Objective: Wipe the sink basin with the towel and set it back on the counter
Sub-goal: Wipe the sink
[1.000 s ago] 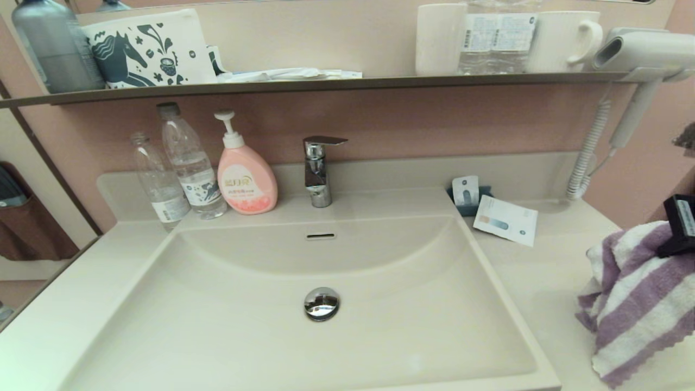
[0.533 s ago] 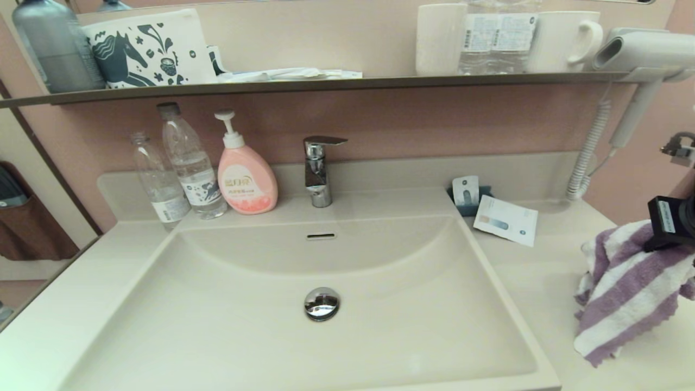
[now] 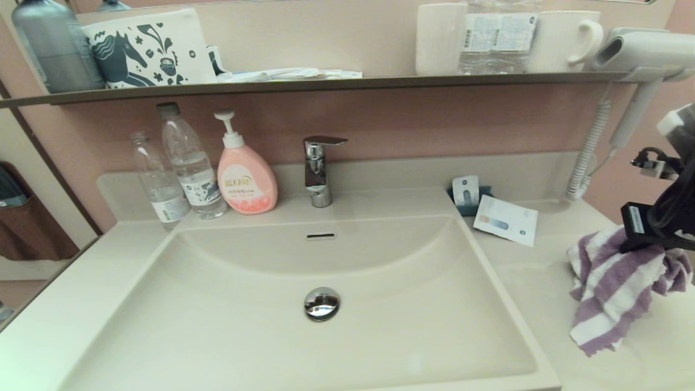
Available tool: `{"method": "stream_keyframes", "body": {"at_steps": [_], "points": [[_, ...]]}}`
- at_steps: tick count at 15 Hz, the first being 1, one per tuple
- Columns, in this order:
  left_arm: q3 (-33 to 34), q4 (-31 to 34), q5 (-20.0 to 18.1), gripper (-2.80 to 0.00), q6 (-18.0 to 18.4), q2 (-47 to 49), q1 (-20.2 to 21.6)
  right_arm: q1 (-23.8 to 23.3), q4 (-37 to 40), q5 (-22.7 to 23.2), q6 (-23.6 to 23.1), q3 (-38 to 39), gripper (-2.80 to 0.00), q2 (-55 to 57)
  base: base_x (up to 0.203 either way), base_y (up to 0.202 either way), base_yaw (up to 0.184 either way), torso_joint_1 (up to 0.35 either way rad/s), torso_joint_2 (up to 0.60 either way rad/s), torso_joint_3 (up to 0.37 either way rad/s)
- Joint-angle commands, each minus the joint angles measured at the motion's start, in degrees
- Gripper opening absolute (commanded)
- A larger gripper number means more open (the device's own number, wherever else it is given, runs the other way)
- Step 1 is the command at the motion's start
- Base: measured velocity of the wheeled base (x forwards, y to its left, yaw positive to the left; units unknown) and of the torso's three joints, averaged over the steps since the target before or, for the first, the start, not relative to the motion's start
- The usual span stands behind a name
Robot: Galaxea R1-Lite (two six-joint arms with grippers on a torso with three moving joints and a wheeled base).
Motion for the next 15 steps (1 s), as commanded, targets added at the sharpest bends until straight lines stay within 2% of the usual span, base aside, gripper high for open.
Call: {"method": "stream_keyframes", "body": {"at_steps": [1, 14, 15], "points": [[0.0, 0.0, 0.0, -2.80, 0.0, 0.0, 0.0, 0.3, 0.4, 0.8, 0.1, -0.5, -2.80, 1.4, 0.000, 0.000, 0.000, 0.000, 0.00, 0.000], [0.0, 0.0, 0.0, -2.80, 0.0, 0.0, 0.0, 0.6, 0.4, 0.6, -2.2, -1.5, -2.80, 2.6, 0.000, 0.000, 0.000, 0.000, 0.00, 0.000], [0.0, 0.0, 0.0, -2.80, 0.0, 0.0, 0.0, 0.6, 0.5, 0.6, -2.2, -1.5, 0.00, 2.5, 0.000, 0.000, 0.000, 0.000, 0.00, 0.000]]}}
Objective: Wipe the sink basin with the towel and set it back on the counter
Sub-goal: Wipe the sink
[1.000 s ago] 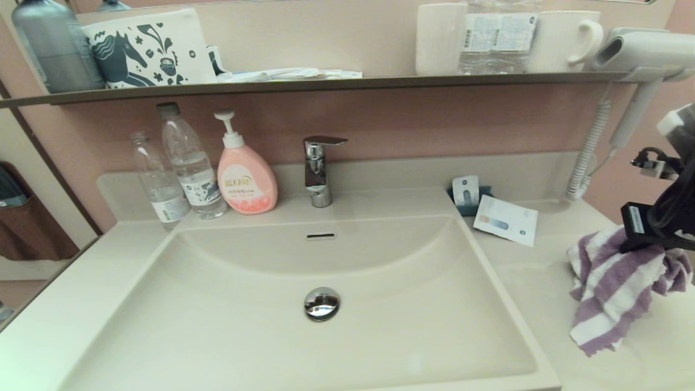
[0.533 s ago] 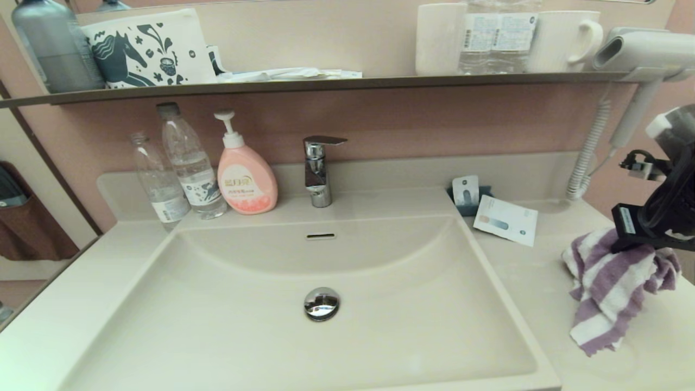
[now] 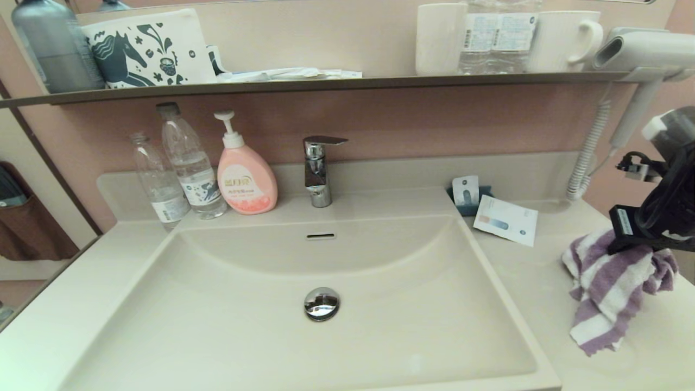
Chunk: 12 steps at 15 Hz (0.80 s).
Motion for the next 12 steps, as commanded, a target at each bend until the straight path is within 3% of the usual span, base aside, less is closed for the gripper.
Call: {"method": "stream_keyframes", "body": {"at_steps": [1, 6, 12], "points": [[0.0, 0.0, 0.0, -2.80, 0.0, 0.0, 0.0, 0.0, 0.4, 0.0, 0.1, 0.0, 0.00, -0.3, 0.000, 0.000, 0.000, 0.000, 0.00, 0.000], [0.0, 0.0, 0.0, -2.80, 0.0, 0.0, 0.0, 0.0, 2.2, 0.0, -0.1, -1.4, 0.00, -2.8, 0.000, 0.000, 0.000, 0.000, 0.00, 0.000], [0.0, 0.0, 0.0, -2.80, 0.0, 0.0, 0.0, 4.1, 16.0, 0.6, 2.1, -14.1, 0.00, -6.6, 0.000, 0.000, 0.000, 0.000, 0.00, 0.000]]}}
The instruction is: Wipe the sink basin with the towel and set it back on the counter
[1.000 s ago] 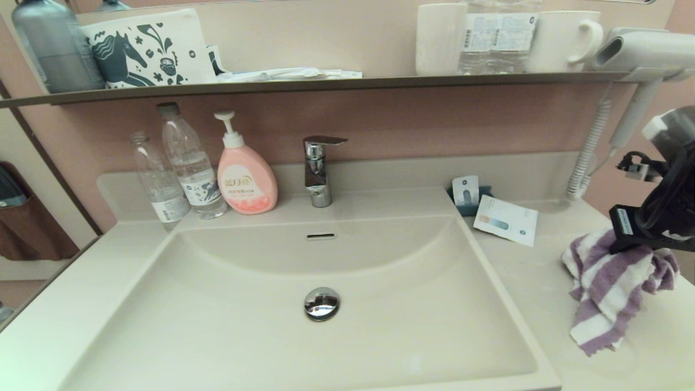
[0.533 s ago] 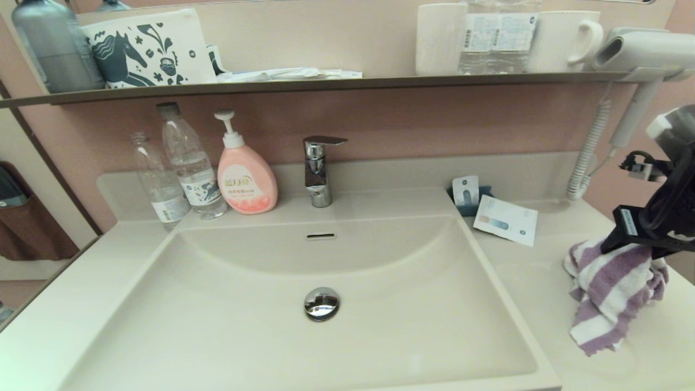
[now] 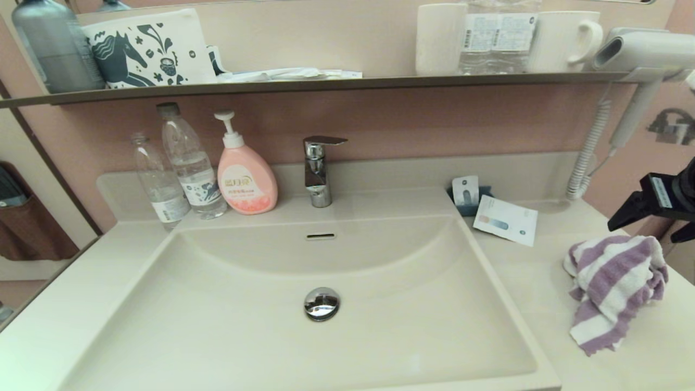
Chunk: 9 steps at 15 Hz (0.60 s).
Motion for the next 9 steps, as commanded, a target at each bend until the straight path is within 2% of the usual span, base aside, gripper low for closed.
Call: {"method": "stream_keyframes", "body": {"at_steps": [1, 2, 5, 9], "points": [[0.0, 0.0, 0.0, -2.80, 0.0, 0.0, 0.0, 0.7, 1.1, 0.0, 0.2, -1.0, -1.87, -2.3, 0.000, 0.000, 0.000, 0.000, 0.00, 0.000], [0.0, 0.0, 0.0, -2.80, 0.0, 0.0, 0.0, 0.4, 1.3, 0.0, 0.2, -0.4, -2.80, -3.2, 0.000, 0.000, 0.000, 0.000, 0.00, 0.000], [0.0, 0.0, 0.0, -2.80, 0.0, 0.0, 0.0, -0.2, 2.5, 0.5, 0.7, 0.3, -2.80, -7.4, 0.000, 0.000, 0.000, 0.000, 0.00, 0.000], [0.0, 0.0, 0.0, -2.80, 0.0, 0.0, 0.0, -0.1, 3.5, 4.0, 4.5, 4.2, -2.80, -18.4, 0.000, 0.000, 0.000, 0.000, 0.00, 0.000]]}}
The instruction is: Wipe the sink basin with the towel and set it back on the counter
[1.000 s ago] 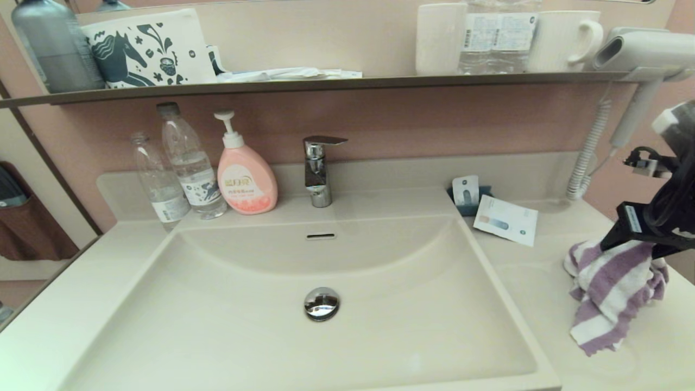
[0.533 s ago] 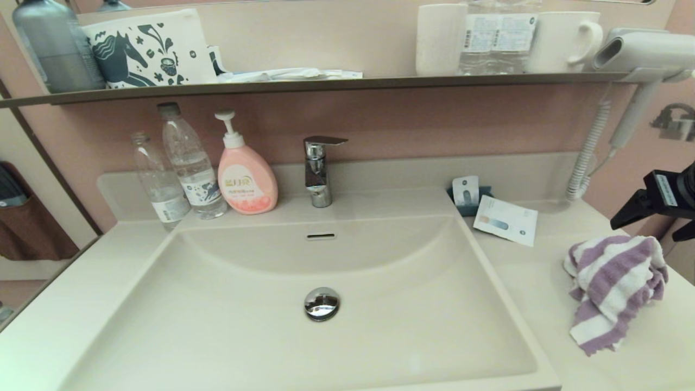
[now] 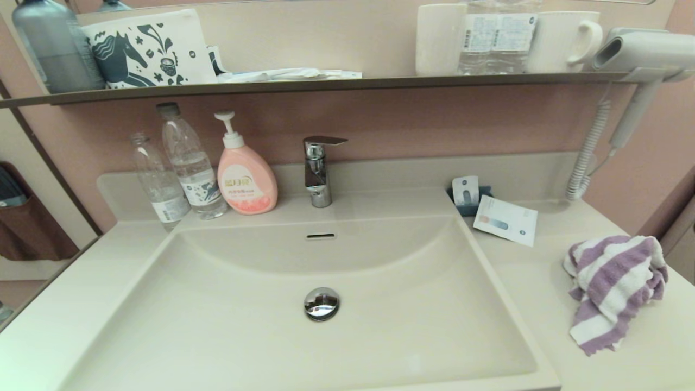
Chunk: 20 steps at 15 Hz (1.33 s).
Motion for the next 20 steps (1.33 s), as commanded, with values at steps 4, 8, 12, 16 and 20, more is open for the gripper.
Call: {"method": "stream_keyframes", "body": {"at_steps": [4, 8, 12, 16, 20], "points": [[0.0, 0.0, 0.0, -2.80, 0.0, 0.0, 0.0, -1.2, 0.4, 5.0, 6.3, 7.7, -2.80, -19.7, 0.000, 0.000, 0.000, 0.000, 0.00, 0.000], [0.0, 0.0, 0.0, -2.80, 0.0, 0.0, 0.0, -1.4, 0.4, 7.6, 9.8, 17.0, -2.80, -34.6, 0.000, 0.000, 0.000, 0.000, 0.00, 0.000], [0.0, 0.0, 0.0, -2.80, 0.0, 0.0, 0.0, -1.4, 0.6, 7.9, 11.6, 22.7, -2.80, -45.5, 0.000, 0.000, 0.000, 0.000, 0.00, 0.000], [0.0, 0.0, 0.0, -2.80, 0.0, 0.0, 0.0, -1.5, 0.6, 8.1, 11.9, 31.0, -2.80, -53.1, 0.000, 0.000, 0.000, 0.000, 0.00, 0.000], [0.0, 0.0, 0.0, -2.80, 0.0, 0.0, 0.0, -1.4, 0.1, 8.9, 11.9, 33.9, -2.80, -59.6, 0.000, 0.000, 0.000, 0.000, 0.00, 0.000]]}}
